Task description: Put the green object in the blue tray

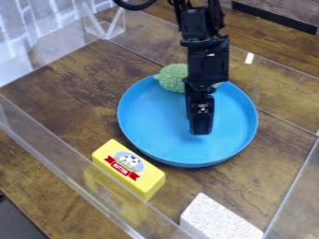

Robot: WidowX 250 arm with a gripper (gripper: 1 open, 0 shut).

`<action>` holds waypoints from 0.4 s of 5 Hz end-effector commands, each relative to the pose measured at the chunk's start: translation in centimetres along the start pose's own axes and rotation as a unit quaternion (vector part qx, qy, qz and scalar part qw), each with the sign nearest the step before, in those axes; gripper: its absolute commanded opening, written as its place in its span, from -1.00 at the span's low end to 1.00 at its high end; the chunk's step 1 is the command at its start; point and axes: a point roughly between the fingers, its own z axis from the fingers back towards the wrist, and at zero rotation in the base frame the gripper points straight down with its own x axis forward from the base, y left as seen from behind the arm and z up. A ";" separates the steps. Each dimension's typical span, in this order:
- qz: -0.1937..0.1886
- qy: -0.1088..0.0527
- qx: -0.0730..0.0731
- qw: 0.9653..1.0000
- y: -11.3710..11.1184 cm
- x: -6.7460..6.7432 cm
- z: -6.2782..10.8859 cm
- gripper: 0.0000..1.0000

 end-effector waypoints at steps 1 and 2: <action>0.019 0.019 -0.031 0.999 -0.8 -1.4 -1.8 1.00; 0.036 0.015 -0.036 0.999 -1.0 -2.4 -1.8 1.00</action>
